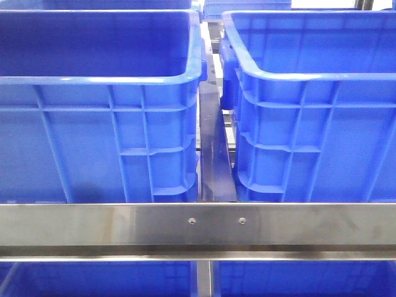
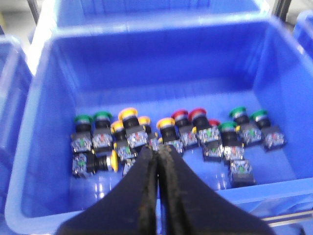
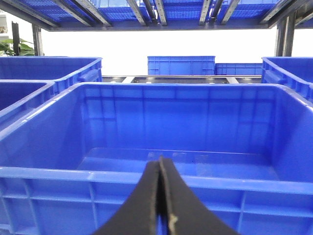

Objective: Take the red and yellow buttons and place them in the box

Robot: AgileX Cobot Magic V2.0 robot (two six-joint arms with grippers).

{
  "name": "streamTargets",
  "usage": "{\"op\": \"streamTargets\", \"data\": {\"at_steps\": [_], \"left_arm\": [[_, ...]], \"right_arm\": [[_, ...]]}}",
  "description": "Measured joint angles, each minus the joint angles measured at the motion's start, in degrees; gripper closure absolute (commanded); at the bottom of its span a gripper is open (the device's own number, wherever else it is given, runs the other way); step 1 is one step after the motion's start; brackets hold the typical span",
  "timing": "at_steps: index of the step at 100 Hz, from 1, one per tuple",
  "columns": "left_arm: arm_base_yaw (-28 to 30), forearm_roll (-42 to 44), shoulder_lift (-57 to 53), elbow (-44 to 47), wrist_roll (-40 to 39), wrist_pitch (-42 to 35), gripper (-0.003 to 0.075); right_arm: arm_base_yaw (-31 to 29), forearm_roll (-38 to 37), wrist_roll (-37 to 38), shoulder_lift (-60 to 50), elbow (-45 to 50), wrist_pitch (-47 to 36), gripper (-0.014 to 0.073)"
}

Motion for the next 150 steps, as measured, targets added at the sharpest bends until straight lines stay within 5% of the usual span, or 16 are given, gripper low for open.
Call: {"op": "streamTargets", "data": {"at_steps": [46,58,75,84,117,150], "left_arm": [[0.0,0.0,18.3,-4.9,0.0,2.0,0.0722],[0.0,0.0,20.1,-4.9,0.0,2.0,0.0593],[0.0,0.0,20.6,-4.9,0.0,2.0,0.0314],[0.0,0.0,20.7,-4.9,0.0,2.0,0.0251],[0.0,0.0,21.7,-5.4,0.0,1.6,0.0243],[0.0,-1.1,34.4,-13.5,-1.1,1.7,0.0243]], "right_arm": [[0.0,0.0,0.0,0.0,0.0,0.0,0.0661],[0.0,0.0,0.0,0.0,0.0,0.0,0.0661],[0.0,0.0,0.0,0.0,0.0,0.0,0.0661],[0.0,0.0,0.0,0.0,0.0,0.0,0.0661],[0.0,0.0,0.0,0.0,0.0,0.0,0.0661],[0.0,0.0,0.0,0.0,0.0,0.0,0.0661]]}}
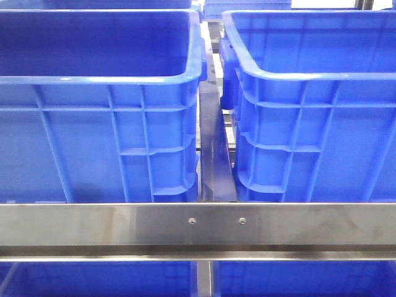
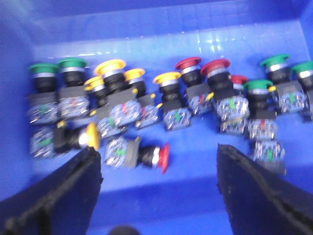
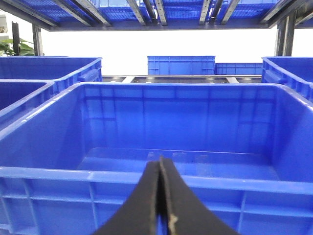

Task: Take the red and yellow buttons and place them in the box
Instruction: 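Lower the left gripper into the button crate and grasp a red-capped button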

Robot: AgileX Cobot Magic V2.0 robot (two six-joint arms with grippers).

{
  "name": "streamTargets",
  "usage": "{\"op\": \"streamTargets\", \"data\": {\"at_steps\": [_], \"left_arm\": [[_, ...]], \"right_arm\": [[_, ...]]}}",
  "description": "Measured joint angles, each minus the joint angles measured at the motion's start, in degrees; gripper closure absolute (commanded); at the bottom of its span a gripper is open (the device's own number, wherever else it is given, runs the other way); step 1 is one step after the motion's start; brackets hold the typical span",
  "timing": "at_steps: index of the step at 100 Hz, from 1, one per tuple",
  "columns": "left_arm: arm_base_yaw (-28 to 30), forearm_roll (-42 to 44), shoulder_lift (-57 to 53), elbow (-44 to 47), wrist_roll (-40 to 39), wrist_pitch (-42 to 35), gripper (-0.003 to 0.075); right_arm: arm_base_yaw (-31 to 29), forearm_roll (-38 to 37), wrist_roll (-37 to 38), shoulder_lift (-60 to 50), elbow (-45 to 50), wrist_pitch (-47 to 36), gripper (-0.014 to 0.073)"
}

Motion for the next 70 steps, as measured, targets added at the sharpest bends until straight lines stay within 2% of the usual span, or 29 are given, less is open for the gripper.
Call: {"op": "streamTargets", "data": {"at_steps": [20,52,70], "left_arm": [[-0.3,-3.2,9.3,-5.9,0.0,0.7,0.0243],[-7.2,-3.9,21.1,-12.4,-1.0,1.1,0.0243],[-8.4,-4.3,26.0,-14.7,-2.0,1.0,0.0243]], "right_arm": [[0.0,0.0,0.0,0.0,0.0,0.0,0.0661],[0.0,0.0,0.0,0.0,0.0,0.0,0.0661],[0.0,0.0,0.0,0.0,0.0,0.0,0.0661]]}}
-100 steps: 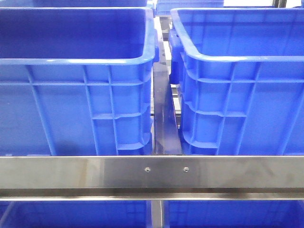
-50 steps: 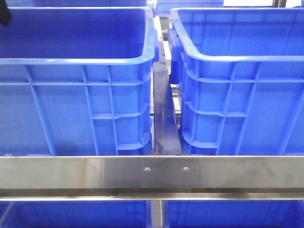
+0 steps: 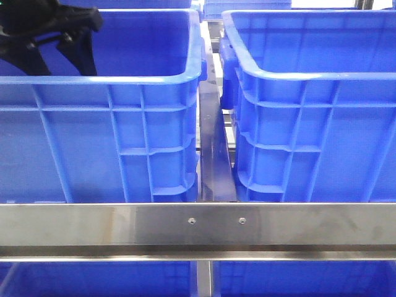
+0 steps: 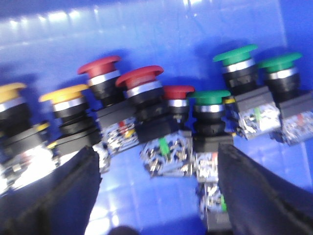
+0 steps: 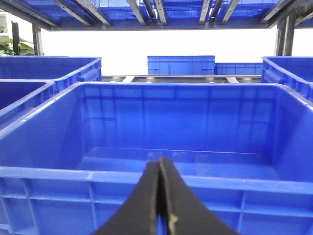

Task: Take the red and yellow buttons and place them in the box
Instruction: 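Lower the left gripper into the button crate and grasp a red-capped button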

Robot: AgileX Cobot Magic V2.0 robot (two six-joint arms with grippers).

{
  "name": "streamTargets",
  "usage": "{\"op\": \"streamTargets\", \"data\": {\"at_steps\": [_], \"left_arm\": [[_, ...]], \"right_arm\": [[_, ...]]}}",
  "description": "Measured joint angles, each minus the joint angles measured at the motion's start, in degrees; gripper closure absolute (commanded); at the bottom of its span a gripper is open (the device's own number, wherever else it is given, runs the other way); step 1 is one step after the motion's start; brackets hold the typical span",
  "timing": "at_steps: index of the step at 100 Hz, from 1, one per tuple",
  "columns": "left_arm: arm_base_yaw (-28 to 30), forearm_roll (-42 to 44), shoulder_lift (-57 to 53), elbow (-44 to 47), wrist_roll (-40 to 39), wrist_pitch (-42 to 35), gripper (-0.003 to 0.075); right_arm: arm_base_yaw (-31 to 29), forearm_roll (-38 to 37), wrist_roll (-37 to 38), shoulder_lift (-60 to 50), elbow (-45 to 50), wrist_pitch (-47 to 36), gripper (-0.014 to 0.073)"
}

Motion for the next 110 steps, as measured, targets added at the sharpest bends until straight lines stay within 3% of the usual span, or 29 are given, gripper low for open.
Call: {"op": "streamTargets", "data": {"at_steps": [90,110], "left_arm": [[-0.1,-1.9,7.6,-0.5,-0.9,-3.2,0.0248],[-0.1,-1.9,7.6,-0.5,-0.9,-3.3,0.0324]], "right_arm": [[0.0,0.0,0.0,0.0,0.0,0.0,0.0661],[0.0,0.0,0.0,0.0,0.0,0.0,0.0661]]}}
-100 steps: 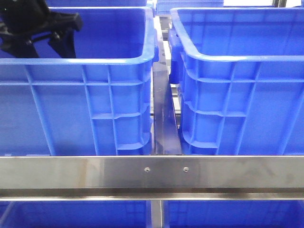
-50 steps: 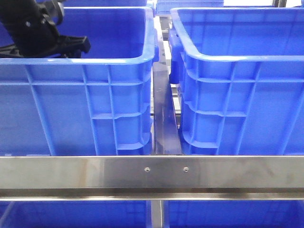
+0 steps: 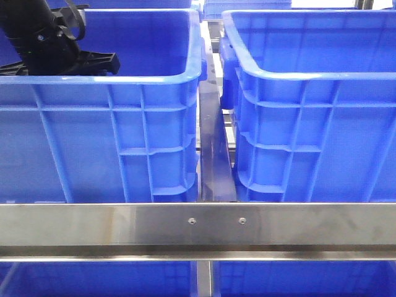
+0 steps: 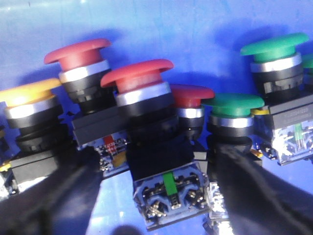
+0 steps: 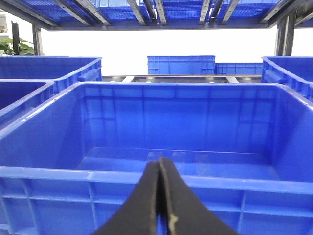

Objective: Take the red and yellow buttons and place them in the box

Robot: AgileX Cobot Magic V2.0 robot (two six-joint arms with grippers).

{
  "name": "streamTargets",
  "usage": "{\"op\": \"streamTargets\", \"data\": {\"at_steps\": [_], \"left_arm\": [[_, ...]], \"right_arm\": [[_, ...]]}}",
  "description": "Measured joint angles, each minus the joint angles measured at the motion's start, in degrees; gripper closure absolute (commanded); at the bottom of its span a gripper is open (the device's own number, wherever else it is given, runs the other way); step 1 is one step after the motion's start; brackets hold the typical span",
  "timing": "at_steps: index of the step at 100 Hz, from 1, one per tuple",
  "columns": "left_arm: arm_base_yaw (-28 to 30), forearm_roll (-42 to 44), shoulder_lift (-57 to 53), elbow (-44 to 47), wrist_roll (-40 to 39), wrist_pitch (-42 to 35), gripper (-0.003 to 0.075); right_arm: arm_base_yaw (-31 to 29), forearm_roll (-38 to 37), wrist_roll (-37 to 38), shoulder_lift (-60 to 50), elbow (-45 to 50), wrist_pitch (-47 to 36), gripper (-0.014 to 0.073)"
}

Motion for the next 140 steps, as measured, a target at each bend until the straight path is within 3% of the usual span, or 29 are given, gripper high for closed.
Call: {"op": "streamTargets", "data": {"at_steps": [15,45,91,140], "left_arm": [[0.0,0.0,0.6,0.0,0.0,0.0,0.0419],[0.0,-0.1,0.4,-0.2,0.0,0.0,0.0741],[-3.0,0.1,-14.0,-0.2,2.9,3.3,0.0739],[-23.1,0.1,-25.2,-0.2,6.5,4.6,0.0739]], "right_arm": [[0.0,0.0,0.0,0.0,0.0,0.0,0.0661],[0.0,0.0,0.0,0.0,0.0,0.0,0.0661],[0.0,0.0,0.0,0.0,0.0,0.0,0.0661],[0.0,0.0,0.0,0.0,0.0,-0.9,0.0661]]}}
